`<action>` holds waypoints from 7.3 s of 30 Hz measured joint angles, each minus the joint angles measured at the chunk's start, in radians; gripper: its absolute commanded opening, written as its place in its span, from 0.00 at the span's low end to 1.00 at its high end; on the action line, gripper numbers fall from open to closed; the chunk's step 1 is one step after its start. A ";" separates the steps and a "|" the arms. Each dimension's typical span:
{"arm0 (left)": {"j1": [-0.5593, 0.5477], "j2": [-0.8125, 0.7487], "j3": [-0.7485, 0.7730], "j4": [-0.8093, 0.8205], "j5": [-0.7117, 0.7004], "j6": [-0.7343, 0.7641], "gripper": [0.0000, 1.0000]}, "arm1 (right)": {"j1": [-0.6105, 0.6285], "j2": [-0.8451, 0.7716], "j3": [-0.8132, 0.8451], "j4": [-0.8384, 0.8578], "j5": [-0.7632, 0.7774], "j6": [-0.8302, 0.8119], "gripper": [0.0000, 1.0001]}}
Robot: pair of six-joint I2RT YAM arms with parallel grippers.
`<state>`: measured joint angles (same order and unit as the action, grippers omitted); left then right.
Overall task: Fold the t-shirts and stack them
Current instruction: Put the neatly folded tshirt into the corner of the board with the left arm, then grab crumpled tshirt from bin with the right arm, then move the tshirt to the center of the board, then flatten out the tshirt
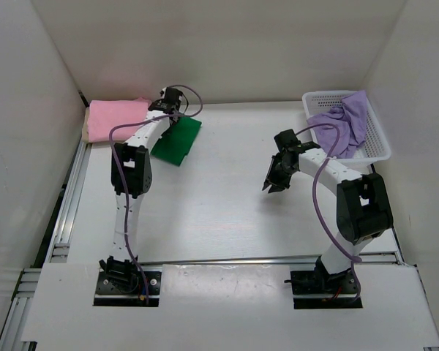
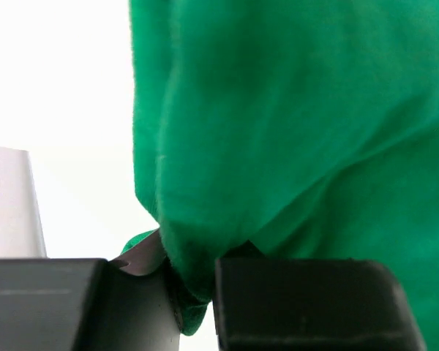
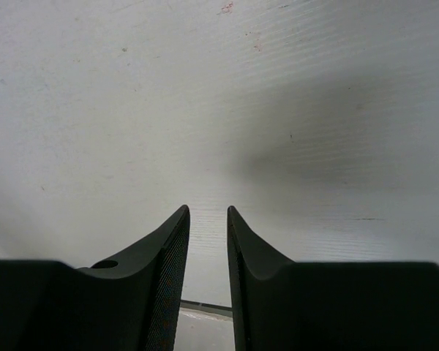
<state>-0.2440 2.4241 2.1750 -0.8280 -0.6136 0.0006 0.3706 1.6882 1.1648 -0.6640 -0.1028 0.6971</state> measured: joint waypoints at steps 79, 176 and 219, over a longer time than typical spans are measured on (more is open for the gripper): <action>0.301 -0.753 -0.363 -0.058 0.627 0.000 1.00 | -0.579 0.762 1.023 -0.065 0.157 0.097 0.73; 0.085 -1.087 -0.973 -0.200 0.484 0.000 1.00 | -0.090 -0.148 0.204 0.100 -0.189 -0.362 0.30; 0.085 -1.068 -1.028 -0.211 0.501 0.000 1.00 | -0.177 -0.193 -0.328 0.068 0.152 0.093 0.40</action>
<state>-0.1589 1.3560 1.1465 -1.0389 -0.1127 0.0002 0.1936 1.4948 0.8364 -0.5957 0.0494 0.7898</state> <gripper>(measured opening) 0.991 0.536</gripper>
